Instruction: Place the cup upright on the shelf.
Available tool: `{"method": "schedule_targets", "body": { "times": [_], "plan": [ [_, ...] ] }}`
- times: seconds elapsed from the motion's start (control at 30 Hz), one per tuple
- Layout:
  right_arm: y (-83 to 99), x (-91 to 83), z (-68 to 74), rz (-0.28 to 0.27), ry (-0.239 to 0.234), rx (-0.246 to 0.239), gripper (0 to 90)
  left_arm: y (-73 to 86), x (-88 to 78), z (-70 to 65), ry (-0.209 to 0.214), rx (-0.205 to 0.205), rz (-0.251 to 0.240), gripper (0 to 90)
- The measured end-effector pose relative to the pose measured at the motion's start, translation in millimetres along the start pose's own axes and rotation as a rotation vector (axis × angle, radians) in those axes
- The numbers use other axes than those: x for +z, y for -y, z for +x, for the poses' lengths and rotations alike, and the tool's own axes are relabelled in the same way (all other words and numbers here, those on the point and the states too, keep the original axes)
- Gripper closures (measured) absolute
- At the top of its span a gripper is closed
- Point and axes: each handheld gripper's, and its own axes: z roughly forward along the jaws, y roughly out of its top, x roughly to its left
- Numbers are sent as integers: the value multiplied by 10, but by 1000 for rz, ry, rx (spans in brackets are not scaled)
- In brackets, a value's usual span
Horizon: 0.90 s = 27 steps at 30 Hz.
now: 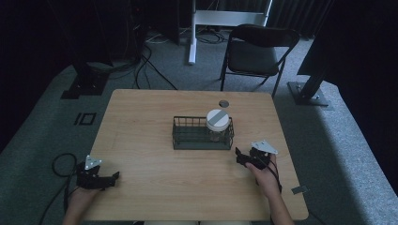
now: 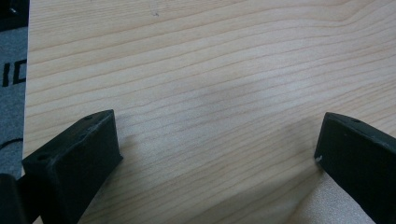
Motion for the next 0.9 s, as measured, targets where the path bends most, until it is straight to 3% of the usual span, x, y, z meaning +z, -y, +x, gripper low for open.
{"method": "schedule_targets", "body": {
  "times": [0.4,0.67,0.9],
  "plan": [
    [124,25,-197,108,67,35,129,0,0,0,0,0,0,1],
    [169,33,-296,153,101,48,130,0,0,0,0,0,0,1],
    [193,28,-352,168,96,72,129,0,0,0,0,0,0,1]
  ]
}}
